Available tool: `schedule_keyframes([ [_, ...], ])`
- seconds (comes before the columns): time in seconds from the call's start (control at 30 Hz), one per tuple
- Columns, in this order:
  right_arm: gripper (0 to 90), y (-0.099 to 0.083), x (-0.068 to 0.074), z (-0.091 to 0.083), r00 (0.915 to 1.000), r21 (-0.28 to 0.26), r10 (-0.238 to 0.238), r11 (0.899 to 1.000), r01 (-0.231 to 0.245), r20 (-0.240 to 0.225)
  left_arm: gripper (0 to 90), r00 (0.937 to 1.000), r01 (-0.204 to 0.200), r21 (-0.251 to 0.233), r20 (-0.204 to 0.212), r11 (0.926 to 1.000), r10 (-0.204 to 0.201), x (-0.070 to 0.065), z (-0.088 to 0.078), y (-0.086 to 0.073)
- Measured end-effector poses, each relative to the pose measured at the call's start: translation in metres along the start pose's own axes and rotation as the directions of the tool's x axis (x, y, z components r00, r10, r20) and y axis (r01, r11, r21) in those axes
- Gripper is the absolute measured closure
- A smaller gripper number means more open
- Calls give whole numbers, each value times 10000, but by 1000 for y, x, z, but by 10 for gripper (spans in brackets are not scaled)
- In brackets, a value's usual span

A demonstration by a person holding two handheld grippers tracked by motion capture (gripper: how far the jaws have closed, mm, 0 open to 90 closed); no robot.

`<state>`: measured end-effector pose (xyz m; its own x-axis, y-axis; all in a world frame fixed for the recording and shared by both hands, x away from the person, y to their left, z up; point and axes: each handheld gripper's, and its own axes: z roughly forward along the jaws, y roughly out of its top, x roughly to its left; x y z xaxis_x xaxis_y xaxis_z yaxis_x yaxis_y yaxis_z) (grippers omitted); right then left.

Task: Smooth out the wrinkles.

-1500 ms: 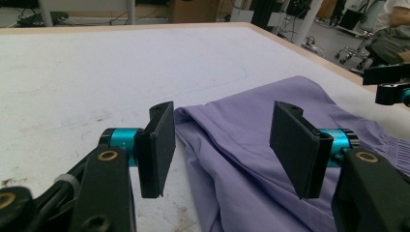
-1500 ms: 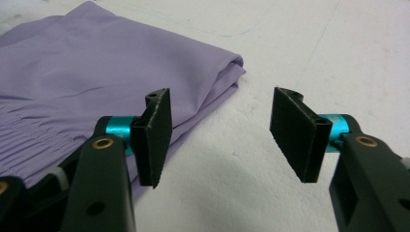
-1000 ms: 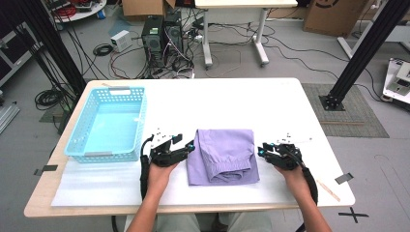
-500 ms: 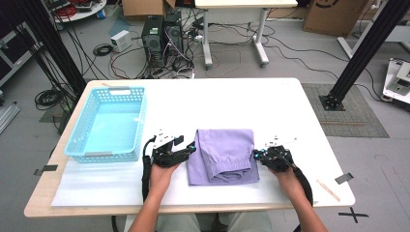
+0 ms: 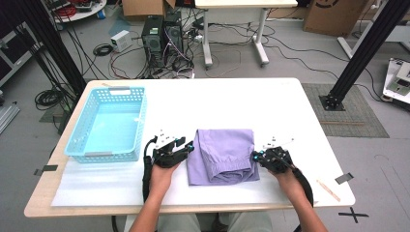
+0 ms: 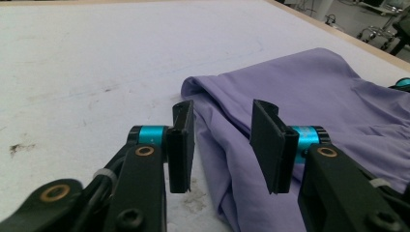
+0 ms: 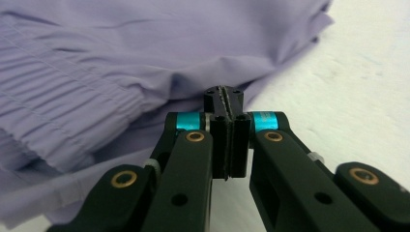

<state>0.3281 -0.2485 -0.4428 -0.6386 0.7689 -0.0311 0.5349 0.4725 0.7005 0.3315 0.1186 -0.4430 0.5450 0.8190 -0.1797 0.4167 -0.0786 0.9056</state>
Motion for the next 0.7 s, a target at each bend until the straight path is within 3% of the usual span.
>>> schedule_keyframes([
  [0.17, 900, -4, -5, -2, 9995, 110, 303, 9995, -302, -30, 633, 9999, -137, 218, -1, 9997, 137, -2, 1, -2],
  [0.23, 801, -6, -9, -6, 9979, -178, 612, 9979, -616, -231, 633, 9999, -121, 270, -10, 9996, 121, -2, 3, -2],
  [0.37, 735, -7, -14, -14, 9962, -862, 875, 9924, -876, -51, 655, 9998, -110, 471, -143, 9988, 117, -1, 9, 2],
  [0.47, 701, -8, -15, -14, 9958, -1003, 903, 9910, -885, 135, 673, 9995, -236, 630, -188, 9977, 248, -2, 16, 6],
  [0.57, 682, -8, -15, -15, 9950, -1142, 978, 9889, -951, 180, 697, 9978, -466, 1301, -398, 9904, 522, -4, 29, 9],
  [0.7, 675, -8, -14, -14, 9959, -1201, 889, 9890, -862, 175, 727, 9948, -605, 2319, -659, 9709, 777, -5, 47, 12],
])
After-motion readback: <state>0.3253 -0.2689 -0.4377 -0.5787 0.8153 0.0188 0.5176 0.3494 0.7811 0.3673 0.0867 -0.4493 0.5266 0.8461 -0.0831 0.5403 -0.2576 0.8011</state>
